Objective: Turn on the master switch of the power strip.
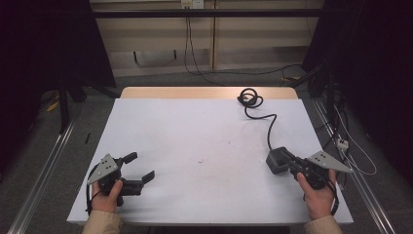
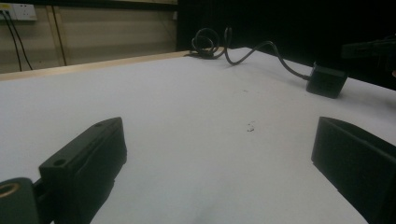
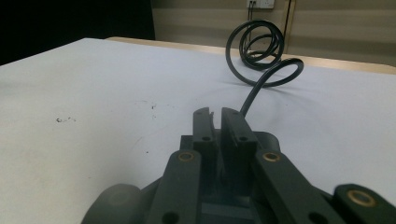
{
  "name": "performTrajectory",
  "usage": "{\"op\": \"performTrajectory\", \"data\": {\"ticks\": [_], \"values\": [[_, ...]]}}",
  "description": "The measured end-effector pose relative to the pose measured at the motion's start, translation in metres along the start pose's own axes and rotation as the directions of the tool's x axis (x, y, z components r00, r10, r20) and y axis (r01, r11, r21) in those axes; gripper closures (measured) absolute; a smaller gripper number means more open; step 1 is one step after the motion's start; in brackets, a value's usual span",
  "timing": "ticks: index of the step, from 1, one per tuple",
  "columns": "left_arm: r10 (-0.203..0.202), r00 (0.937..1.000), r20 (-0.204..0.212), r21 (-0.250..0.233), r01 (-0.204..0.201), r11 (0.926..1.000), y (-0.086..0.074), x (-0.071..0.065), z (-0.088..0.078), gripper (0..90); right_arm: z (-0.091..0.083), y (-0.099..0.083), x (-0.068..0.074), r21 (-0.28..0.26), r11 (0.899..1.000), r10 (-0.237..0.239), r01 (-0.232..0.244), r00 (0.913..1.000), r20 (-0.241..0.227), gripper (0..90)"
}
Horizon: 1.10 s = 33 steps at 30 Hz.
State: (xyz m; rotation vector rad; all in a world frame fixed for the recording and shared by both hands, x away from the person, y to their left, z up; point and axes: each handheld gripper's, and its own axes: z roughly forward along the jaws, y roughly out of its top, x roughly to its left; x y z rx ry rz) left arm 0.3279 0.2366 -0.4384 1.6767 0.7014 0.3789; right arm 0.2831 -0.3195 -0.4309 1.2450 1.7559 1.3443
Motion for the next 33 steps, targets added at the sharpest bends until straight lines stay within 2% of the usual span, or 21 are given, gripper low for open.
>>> {"op": "performTrajectory", "data": {"ticks": [10, 18, 33], "values": [[0.000, 1.0000, -0.001, -0.001, 0.000, 1.0000, 0.0001, -0.0001, -0.0002, 2.8, -0.0006, -0.0001, -0.0019, 0.008, 1.000, 0.012, -0.012, 0.9999, 0.006, 88.2], [-0.004, 1.0000, -0.003, 0.001, 0.004, 1.0000, -0.0005, 0.0005, 0.0000, 2.9, 0.0000, 0.0003, -0.0006, 0.019, 1.000, -0.009, 0.009, 0.9999, 0.008, 89.6], [-0.004, 1.0000, -0.006, 0.003, 0.004, 1.0000, -0.0008, 0.0005, 0.0003, 2.8, 0.0018, 0.0003, -0.0052, 0.044, 0.999, 0.012, -0.013, 0.9998, 0.018, 90.0]]}}
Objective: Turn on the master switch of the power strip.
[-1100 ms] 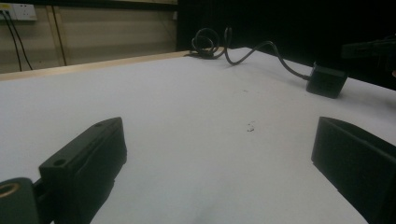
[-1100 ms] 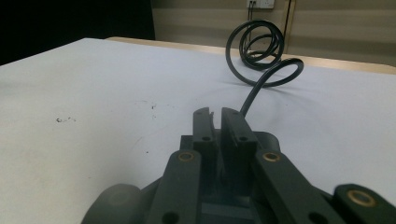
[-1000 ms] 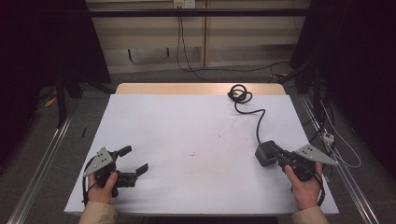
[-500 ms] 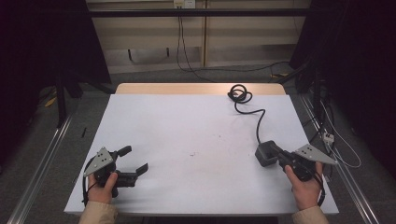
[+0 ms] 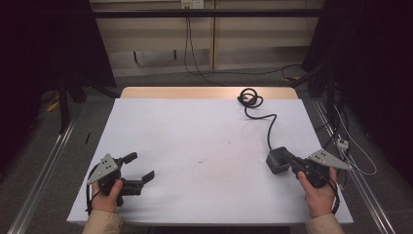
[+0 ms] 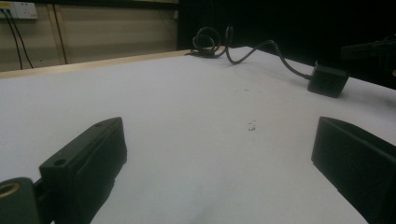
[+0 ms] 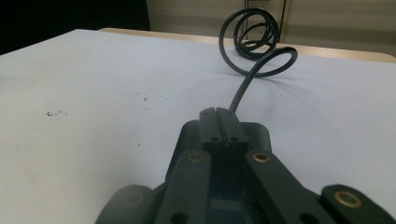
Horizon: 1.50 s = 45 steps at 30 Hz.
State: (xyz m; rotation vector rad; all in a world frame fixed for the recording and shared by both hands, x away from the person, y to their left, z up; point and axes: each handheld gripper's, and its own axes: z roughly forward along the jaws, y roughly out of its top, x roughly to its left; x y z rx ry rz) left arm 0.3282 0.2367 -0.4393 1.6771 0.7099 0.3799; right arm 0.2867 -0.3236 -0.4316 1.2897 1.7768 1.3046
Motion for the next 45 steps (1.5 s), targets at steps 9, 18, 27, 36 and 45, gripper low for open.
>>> {"op": "performTrajectory", "data": {"ticks": [9, 18, 27, 36, 45], "values": [[-0.001, 1.0000, 0.003, 0.002, 0.001, 1.0000, -0.0001, -0.0003, 0.0004, 2.8, 0.0000, 0.0008, 0.0001, 0.021, 1.000, -0.005, 0.005, 0.9999, 0.012, 90.0], [-0.002, 1.0000, 0.001, -0.001, 0.002, 1.0000, 0.0001, -0.0003, 0.0000, 2.8, 0.0006, -0.0006, -0.0009, 0.029, 1.000, -0.002, 0.001, 0.9998, 0.020, 90.0], [-0.004, 1.0000, 0.002, 0.001, 0.004, 1.0000, -0.0001, -0.0003, 0.0001, 2.8, 0.0012, -0.0014, -0.0002, 0.033, 0.999, -0.015, 0.014, 0.9996, 0.024, 90.0], [0.000, 1.0000, 0.003, 0.004, 0.000, 1.0000, -0.0001, -0.0001, 0.0002, 2.8, 0.0014, -0.0025, -0.0007, 0.036, 0.999, -0.025, 0.024, 0.9993, 0.027, 90.0], [-0.001, 1.0000, 0.004, -0.001, 0.001, 1.0000, 0.0002, 0.0003, -0.0005, 2.7, 0.0019, -0.0035, 0.0003, 0.036, 0.999, -0.035, 0.034, 0.9988, 0.034, 90.0]]}}
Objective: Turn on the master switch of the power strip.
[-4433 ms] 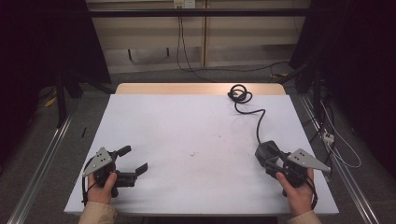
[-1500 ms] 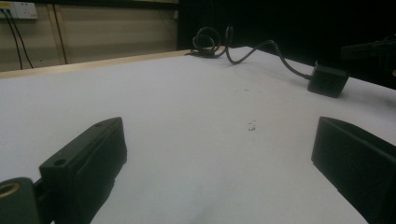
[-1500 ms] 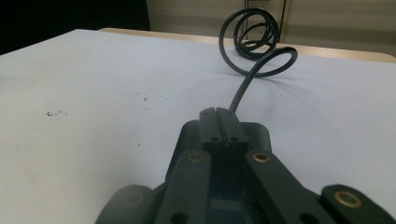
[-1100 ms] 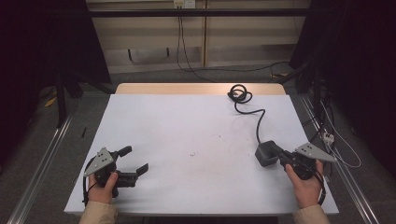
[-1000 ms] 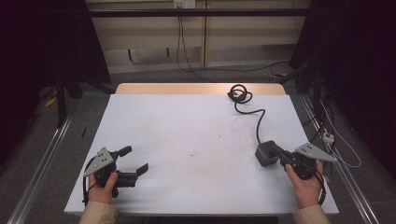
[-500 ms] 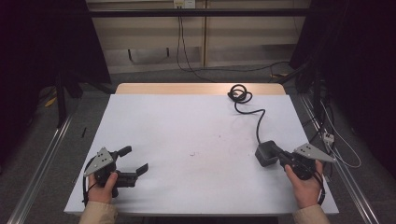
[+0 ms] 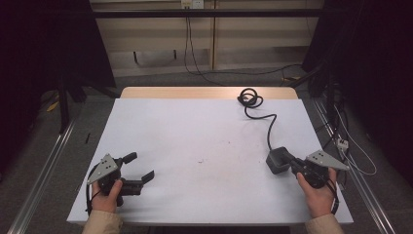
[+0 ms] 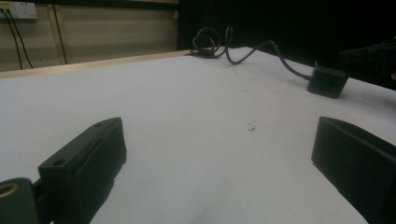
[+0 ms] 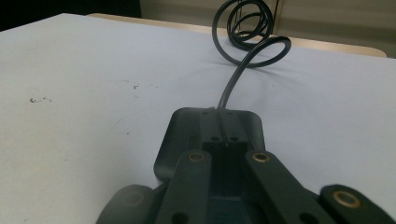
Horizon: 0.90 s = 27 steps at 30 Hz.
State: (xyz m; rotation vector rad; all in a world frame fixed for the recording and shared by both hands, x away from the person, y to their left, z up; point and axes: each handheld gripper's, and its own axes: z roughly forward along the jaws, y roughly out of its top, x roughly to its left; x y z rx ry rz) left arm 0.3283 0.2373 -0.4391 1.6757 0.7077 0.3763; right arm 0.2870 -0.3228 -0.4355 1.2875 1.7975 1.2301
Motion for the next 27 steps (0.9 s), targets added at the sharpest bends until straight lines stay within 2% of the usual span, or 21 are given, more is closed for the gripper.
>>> {"op": "performTrajectory", "data": {"ticks": [13, 27], "values": [[-0.002, 1.0000, -0.005, -0.007, 0.002, 1.0000, 0.0005, 0.0002, -0.0013, 2.7, 0.0003, -0.0021, 0.0031, -0.005, 1.000, -0.026, 0.026, 0.9996, 0.010, 90.0], [-0.002, 1.0000, -0.003, -0.012, 0.002, 0.9999, 0.0008, -0.0001, -0.0015, 2.7, 0.0015, -0.0042, 0.0029, -0.013, 1.000, -0.025, 0.026, 0.9995, 0.017, 90.0]]}}
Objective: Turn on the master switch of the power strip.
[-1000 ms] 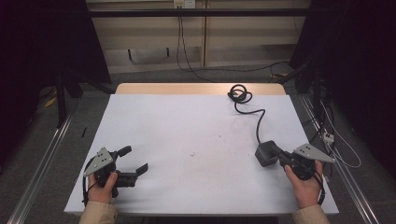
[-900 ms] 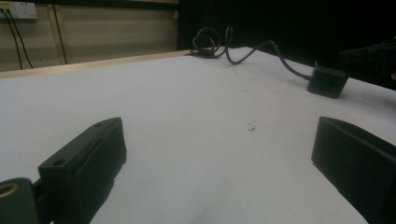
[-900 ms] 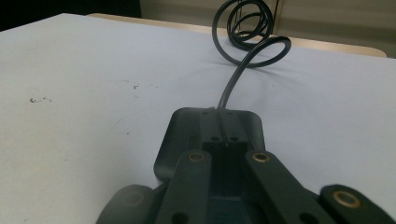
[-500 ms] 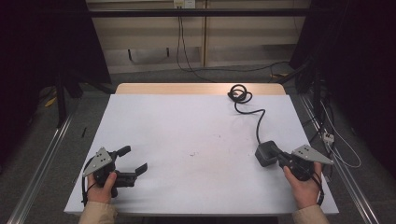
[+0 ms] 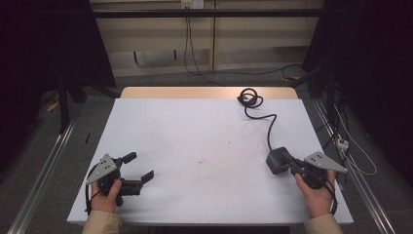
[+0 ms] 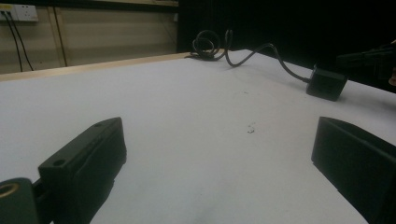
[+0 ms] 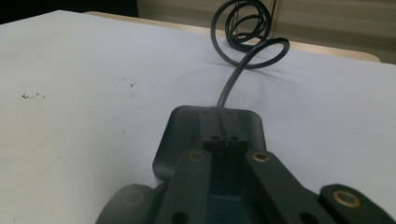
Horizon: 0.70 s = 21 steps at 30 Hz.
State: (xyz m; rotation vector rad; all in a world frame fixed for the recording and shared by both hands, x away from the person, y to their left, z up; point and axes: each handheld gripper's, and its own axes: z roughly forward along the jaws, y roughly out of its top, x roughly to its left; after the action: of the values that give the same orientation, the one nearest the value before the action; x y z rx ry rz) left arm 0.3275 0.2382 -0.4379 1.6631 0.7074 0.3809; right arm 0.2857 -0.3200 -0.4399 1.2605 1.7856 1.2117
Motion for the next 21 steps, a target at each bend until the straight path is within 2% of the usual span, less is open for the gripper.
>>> {"op": "performTrajectory", "data": {"ticks": [21], "values": [[0.001, 1.0000, 0.001, 0.002, -0.001, 1.0000, -0.0001, -0.0005, -0.0002, 2.7, -0.0001, -0.0014, -0.0002, -0.003, 1.000, 0.011, -0.011, 0.9999, -0.001, 90.0]]}}
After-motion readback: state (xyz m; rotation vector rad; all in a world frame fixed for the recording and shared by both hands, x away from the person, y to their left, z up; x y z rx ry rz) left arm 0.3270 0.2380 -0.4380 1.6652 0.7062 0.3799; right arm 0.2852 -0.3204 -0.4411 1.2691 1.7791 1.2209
